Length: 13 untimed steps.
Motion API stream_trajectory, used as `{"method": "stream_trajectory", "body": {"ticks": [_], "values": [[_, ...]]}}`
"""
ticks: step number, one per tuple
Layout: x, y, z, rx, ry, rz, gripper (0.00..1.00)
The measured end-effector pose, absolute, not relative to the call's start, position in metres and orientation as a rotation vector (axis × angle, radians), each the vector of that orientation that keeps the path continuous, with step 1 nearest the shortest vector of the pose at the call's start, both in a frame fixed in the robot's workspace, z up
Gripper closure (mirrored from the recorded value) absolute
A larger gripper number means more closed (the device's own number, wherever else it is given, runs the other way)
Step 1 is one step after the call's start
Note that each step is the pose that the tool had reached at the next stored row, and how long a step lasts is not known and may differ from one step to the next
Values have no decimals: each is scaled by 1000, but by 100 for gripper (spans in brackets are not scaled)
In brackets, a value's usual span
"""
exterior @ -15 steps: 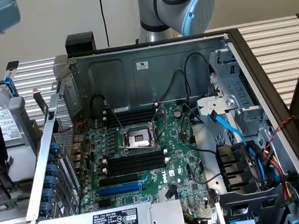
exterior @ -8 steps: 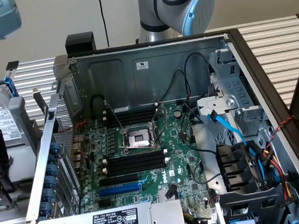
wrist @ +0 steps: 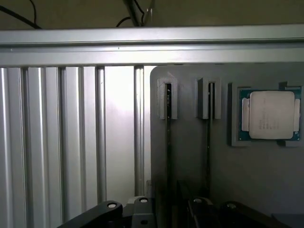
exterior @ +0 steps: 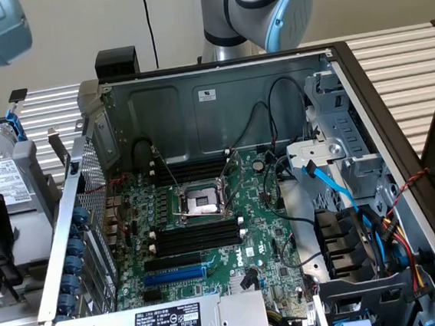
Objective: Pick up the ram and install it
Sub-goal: 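Pick up the ram and move it above insertion slot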
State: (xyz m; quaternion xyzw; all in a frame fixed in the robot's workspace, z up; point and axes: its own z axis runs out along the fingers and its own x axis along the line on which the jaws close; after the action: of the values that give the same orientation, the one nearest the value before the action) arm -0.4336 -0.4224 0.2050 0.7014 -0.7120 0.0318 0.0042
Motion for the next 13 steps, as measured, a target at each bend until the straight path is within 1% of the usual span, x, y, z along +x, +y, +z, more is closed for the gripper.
{"method": "stream_trajectory", "body": {"ticks": [7,13], "values": [[-434,-422,201,2200,-2231,98,68],[-435,-422,201,2206,-2239,83,68]]}}
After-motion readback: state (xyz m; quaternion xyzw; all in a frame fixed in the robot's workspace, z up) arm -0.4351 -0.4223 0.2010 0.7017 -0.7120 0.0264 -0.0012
